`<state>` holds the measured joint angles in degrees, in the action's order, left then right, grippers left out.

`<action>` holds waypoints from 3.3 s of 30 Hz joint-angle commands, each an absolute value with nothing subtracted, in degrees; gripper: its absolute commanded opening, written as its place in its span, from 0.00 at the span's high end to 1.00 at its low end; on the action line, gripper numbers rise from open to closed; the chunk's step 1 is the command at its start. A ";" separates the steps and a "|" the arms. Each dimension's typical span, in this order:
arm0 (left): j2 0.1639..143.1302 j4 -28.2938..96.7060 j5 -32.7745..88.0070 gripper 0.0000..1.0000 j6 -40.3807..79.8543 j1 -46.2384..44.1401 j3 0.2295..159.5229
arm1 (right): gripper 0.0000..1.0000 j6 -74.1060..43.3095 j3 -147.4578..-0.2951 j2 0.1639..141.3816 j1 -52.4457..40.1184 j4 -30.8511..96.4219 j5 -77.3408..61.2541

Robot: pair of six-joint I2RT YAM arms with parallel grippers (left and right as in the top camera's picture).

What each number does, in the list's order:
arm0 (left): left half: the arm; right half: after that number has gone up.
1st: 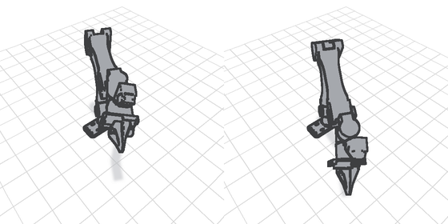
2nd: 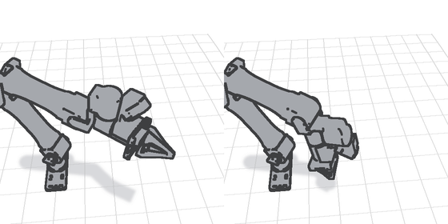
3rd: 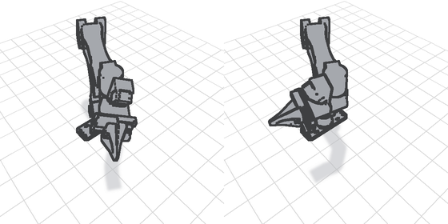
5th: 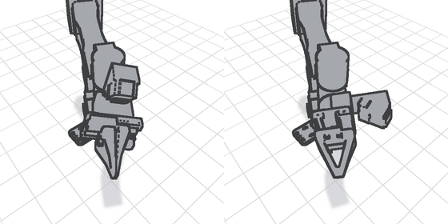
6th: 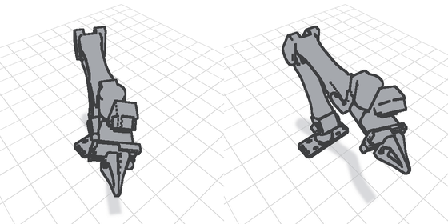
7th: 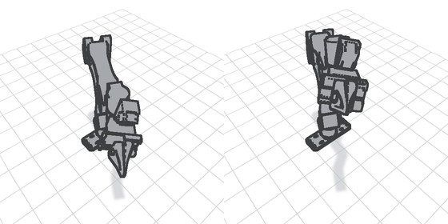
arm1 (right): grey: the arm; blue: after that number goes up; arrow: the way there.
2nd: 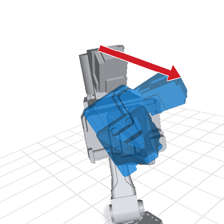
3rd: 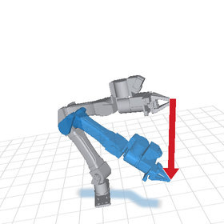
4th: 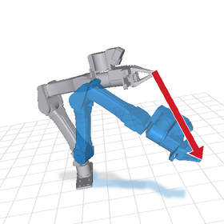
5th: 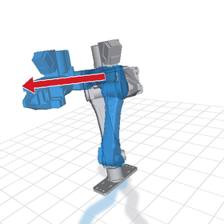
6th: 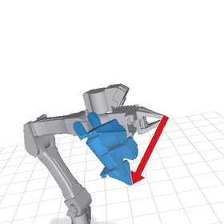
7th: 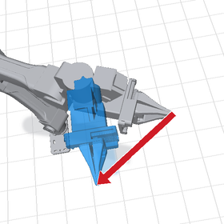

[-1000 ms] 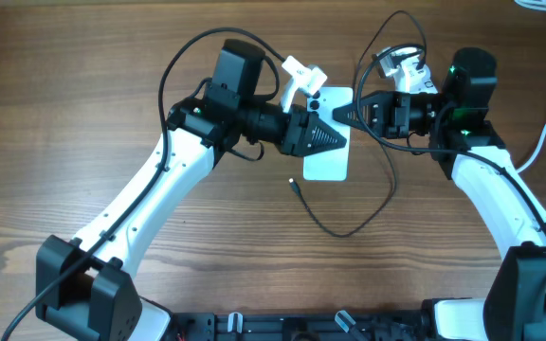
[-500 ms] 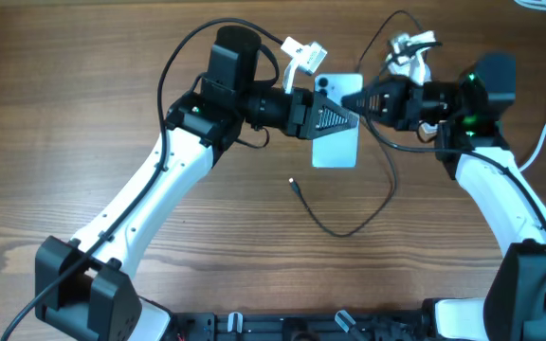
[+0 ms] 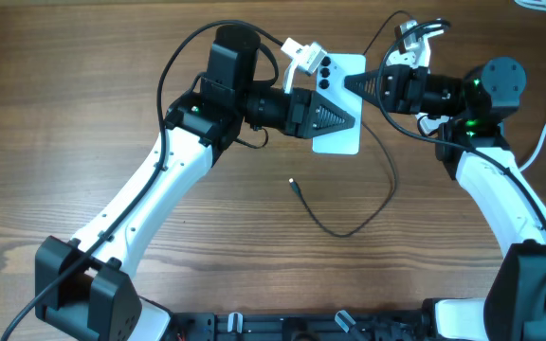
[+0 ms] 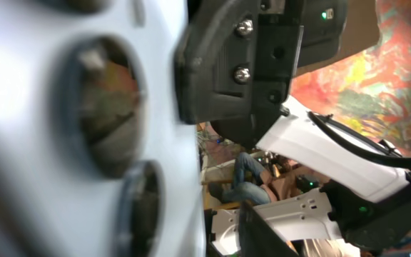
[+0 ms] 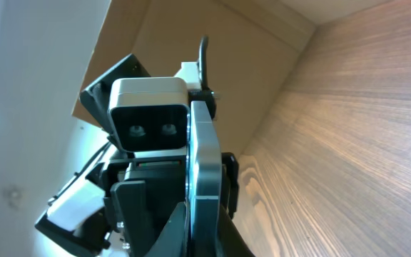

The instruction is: Plug charger to phone and switch on socket

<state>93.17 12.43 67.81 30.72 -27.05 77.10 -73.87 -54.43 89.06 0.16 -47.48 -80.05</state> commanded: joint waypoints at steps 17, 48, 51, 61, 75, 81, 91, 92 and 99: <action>91.29 17.61 72.62 0.96 25.41 -27.51 78.70 | 0.69 -67.55 -54.24 89.80 0.82 -43.18 -81.87; 91.29 9.47 69.56 0.53 38.06 -25.43 78.70 | 0.96 -67.92 -54.24 89.80 -0.89 -42.78 -75.83; 91.29 6.59 69.30 0.54 41.28 -24.84 78.70 | 0.96 -68.16 -54.24 89.80 -0.91 -42.78 -74.08; 91.29 4.89 70.70 0.62 42.89 -26.44 78.70 | 0.96 -69.04 -54.24 89.80 -1.15 -44.29 -73.41; 91.29 4.45 72.16 0.67 42.89 -28.49 78.70 | 0.96 -70.65 -54.24 89.80 -1.17 -44.53 -72.42; 91.29 4.45 72.14 0.87 42.85 -28.67 78.70 | 0.96 -70.57 -54.24 89.80 -1.17 -44.53 -72.18; 91.29 10.02 67.51 0.96 41.25 -27.86 78.70 | 0.30 -63.24 -54.24 89.80 -0.97 -41.47 -72.05; 91.29 13.50 65.06 0.96 39.42 -27.62 78.70 | 0.27 -62.17 -54.24 89.80 -0.89 -40.38 -72.05; 91.31 36.23 47.48 0.96 34.92 -26.59 78.70 | 0.21 -45.63 -54.24 89.80 1.10 -21.58 -71.11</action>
